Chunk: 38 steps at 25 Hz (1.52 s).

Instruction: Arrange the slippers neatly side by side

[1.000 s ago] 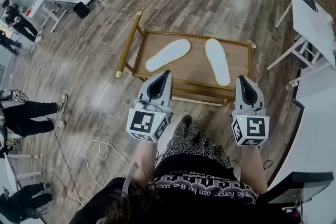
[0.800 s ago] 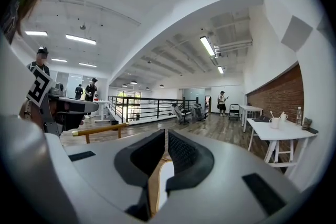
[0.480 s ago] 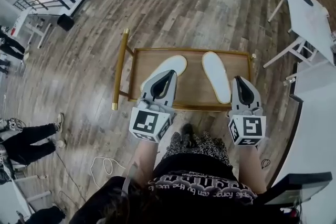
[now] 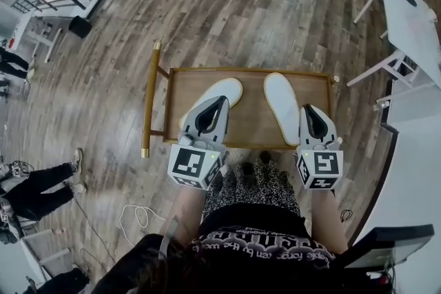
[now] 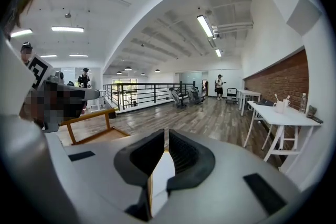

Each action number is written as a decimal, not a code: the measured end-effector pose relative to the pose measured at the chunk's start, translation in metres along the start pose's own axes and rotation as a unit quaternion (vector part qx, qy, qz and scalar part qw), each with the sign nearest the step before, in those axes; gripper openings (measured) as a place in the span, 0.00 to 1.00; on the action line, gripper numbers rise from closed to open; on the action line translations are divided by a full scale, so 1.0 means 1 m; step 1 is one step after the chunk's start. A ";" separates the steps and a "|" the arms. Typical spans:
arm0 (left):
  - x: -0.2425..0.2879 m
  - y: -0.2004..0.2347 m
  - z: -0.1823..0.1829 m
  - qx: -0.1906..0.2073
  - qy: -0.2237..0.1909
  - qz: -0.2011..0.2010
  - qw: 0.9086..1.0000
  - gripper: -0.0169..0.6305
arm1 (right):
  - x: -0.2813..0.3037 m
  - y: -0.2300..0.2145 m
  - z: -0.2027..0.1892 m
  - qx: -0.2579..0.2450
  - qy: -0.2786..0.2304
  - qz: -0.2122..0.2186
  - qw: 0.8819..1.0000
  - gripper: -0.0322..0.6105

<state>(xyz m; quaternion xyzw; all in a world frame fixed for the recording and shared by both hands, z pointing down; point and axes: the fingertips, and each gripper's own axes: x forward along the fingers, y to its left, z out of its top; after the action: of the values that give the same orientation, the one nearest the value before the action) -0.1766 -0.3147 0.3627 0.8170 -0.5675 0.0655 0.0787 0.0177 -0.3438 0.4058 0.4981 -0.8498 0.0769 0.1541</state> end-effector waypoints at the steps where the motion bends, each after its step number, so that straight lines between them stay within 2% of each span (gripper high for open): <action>1: 0.004 0.001 -0.002 -0.001 0.001 0.003 1.000 0.03 | 0.006 -0.001 -0.005 0.001 0.008 0.004 1.000 0.07; 8: 0.024 0.002 -0.023 -0.013 0.030 0.007 0.999 0.03 | 0.047 -0.011 -0.063 0.033 0.098 0.062 0.993 0.17; 13: 0.029 -0.004 -0.041 -0.011 0.051 0.004 0.999 0.03 | 0.074 -0.021 -0.109 0.033 0.160 0.068 0.984 0.19; 20: 0.035 -0.006 -0.055 -0.018 0.069 0.007 0.997 0.03 | 0.100 -0.008 -0.159 0.034 0.232 0.075 0.969 0.20; 24: 0.036 -0.002 -0.058 -0.011 0.076 0.009 0.997 0.03 | 0.106 -0.005 -0.183 0.015 0.275 0.063 0.959 0.20; 29: 0.034 0.002 -0.067 -0.017 0.097 0.015 0.995 0.03 | 0.106 -0.006 -0.183 -0.011 0.281 0.054 0.958 0.15; 33: 0.039 0.000 -0.065 -0.014 0.090 0.012 0.996 0.03 | 0.103 -0.008 -0.177 -0.009 0.270 0.047 0.962 0.10; 38: 0.043 -0.002 -0.062 -0.011 0.082 0.006 0.997 0.03 | 0.094 -0.030 -0.169 -0.001 0.269 0.012 0.963 0.09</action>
<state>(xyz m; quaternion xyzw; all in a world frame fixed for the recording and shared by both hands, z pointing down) -0.1613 -0.3405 0.4313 0.8045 -0.5648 0.1267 0.1333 0.0327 -0.3879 0.5962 0.4489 -0.7830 0.2087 0.3765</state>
